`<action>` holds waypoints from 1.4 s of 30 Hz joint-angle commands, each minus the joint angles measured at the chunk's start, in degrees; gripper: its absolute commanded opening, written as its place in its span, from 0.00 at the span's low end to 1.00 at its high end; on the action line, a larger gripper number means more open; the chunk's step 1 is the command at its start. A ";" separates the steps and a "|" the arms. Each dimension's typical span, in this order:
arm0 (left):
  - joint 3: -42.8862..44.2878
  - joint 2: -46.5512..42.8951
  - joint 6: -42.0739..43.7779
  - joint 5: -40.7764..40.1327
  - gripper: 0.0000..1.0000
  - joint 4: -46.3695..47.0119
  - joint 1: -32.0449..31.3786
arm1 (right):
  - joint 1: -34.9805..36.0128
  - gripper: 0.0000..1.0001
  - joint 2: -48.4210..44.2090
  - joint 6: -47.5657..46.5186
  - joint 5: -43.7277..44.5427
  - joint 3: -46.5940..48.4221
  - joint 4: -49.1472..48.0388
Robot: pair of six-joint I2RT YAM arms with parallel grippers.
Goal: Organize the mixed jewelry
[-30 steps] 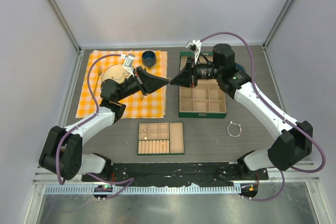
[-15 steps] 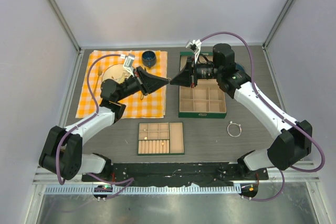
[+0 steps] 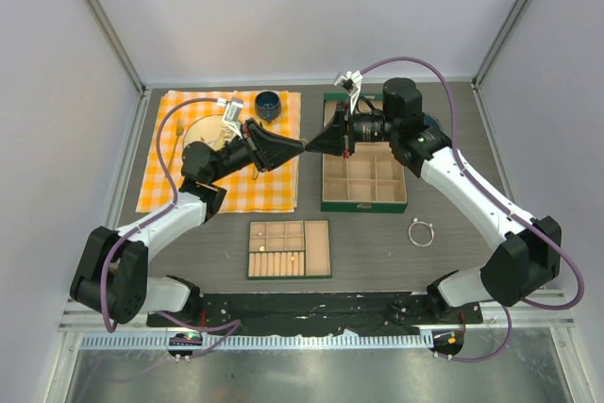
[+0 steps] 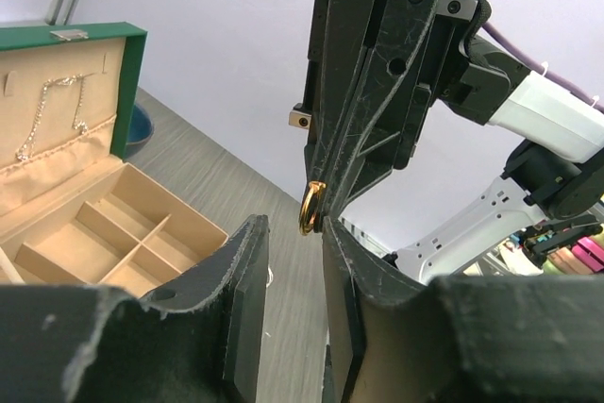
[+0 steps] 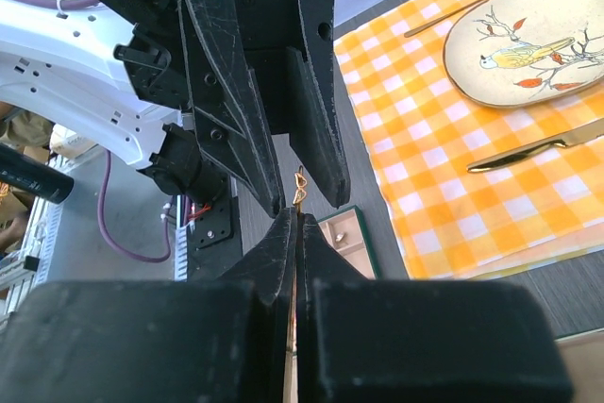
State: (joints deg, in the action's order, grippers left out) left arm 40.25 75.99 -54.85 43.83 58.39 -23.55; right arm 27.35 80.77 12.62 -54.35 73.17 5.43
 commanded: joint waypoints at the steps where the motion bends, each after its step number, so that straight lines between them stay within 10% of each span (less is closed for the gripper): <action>1: -0.52 -1.54 1.68 -0.59 0.34 0.94 0.87 | -0.37 0.01 -2.28 -1.90 0.91 1.10 -0.78; 13: 3.24 -5.49 9.47 12.57 0.40 -10.19 7.02 | -1.16 0.01 -4.39 -9.88 5.21 1.63 8.79; 19: 30.89 -4.53 52.65 18.40 0.45 -76.48 6.68 | 1.20 0.01 -3.61 -16.12 7.93 3.74 17.14; 29: 52.38 2.93 88.65 12.16 0.56 -116.19 2.29 | 4.19 0.01 -2.90 -19.30 10.14 5.06 20.23; 42: 49.05 5.14 94.05 7.76 0.55 -109.55 -4.83 | 6.75 0.01 -1.85 -21.76 11.98 5.58 21.90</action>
State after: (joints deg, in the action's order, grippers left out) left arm 90.13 81.49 36.36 52.84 -54.22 -27.33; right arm 33.65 78.89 -7.60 -43.24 76.40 27.73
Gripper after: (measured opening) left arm 0.553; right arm 0.028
